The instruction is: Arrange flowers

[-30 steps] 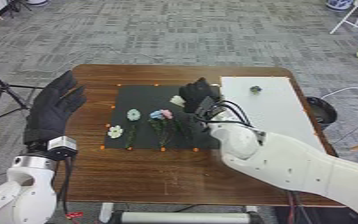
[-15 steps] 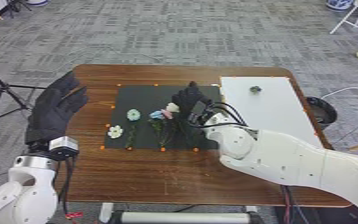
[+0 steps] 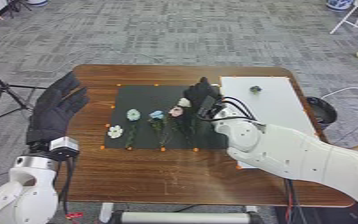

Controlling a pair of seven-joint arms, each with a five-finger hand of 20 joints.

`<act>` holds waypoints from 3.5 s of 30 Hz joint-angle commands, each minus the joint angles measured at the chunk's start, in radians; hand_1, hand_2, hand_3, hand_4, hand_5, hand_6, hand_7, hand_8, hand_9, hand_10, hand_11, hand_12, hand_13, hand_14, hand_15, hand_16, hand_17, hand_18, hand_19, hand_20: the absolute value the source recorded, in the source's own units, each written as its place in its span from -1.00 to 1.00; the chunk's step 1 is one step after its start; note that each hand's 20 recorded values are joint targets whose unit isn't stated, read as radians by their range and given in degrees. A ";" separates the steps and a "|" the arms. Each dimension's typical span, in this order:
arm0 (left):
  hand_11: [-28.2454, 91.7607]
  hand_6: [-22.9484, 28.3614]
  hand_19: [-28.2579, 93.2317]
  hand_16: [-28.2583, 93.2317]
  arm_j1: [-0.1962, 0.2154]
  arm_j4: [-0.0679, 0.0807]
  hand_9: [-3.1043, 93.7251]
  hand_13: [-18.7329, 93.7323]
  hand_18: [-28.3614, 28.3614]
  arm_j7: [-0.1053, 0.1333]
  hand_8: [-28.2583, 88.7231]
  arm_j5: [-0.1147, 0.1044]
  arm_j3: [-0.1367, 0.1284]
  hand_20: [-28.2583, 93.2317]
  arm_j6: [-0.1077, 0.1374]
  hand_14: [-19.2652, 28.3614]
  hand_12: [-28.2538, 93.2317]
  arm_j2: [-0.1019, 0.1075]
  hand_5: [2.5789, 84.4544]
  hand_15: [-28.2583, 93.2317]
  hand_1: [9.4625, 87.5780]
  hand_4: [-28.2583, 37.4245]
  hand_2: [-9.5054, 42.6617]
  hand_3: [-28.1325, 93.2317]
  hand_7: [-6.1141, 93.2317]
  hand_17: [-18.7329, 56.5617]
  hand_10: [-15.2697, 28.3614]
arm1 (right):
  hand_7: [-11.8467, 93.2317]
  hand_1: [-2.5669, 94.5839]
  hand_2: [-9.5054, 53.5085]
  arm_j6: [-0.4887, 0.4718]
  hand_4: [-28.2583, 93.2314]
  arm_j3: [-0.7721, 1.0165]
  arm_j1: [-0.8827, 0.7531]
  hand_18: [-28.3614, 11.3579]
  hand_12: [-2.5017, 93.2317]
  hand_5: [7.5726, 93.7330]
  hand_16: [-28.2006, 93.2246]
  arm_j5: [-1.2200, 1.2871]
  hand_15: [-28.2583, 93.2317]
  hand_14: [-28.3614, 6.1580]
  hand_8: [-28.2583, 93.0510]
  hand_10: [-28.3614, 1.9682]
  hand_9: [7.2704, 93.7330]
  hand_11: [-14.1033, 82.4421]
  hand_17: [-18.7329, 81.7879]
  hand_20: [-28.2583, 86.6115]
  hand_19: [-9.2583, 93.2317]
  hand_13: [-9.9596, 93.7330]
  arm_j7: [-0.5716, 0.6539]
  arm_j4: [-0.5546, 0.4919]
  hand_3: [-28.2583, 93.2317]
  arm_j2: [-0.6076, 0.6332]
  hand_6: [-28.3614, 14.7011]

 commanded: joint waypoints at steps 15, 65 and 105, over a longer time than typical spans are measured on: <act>-0.17 0.04 0.10 -0.50 0.016 -0.010 -0.49 -0.33 0.64 0.000 -0.69 0.005 -0.009 -0.37 -0.007 0.49 -0.24 -0.009 -0.33 -0.10 -0.50 -0.90 -0.84 0.58 -0.50 -0.68 0.27 | 0.11 -0.02 -1.00 -0.053 -1.00 -0.006 0.010 -0.49 0.01 0.37 -0.03 -0.021 0.64 0.34 -0.63 0.51 0.67 -0.29 -0.05 0.37 0.76 0.47 0.016 -0.061 0.76 0.049 0.47; -0.17 0.01 0.08 -0.49 0.033 -0.019 -0.52 -0.36 0.63 0.008 -0.68 0.007 -0.027 -0.37 0.001 0.44 -0.24 -0.020 -0.37 -0.13 -0.51 -0.84 -0.84 0.58 -0.48 -0.70 0.22 | -0.39 -0.18 -1.00 -0.606 -1.00 0.279 0.008 -0.52 -0.66 -0.52 -0.28 0.159 0.56 0.15 -0.67 0.13 -0.33 -0.46 -0.30 0.34 0.60 -0.03 0.069 0.026 0.95 0.194 -0.03; -0.18 -0.01 0.07 -0.50 -0.020 -0.003 -0.54 -0.38 0.61 -0.006 -0.66 0.014 0.013 -0.38 -0.021 0.42 -0.23 -0.013 -0.39 -0.15 -0.52 -0.77 -0.85 0.57 -0.50 -0.70 0.18 | 0.16 0.04 -1.00 -0.167 -1.00 0.288 -0.287 -0.54 0.10 0.44 0.07 0.090 0.61 0.37 -0.50 0.59 0.84 -0.28 -0.04 0.40 0.77 0.53 -0.026 -0.406 0.86 0.251 0.49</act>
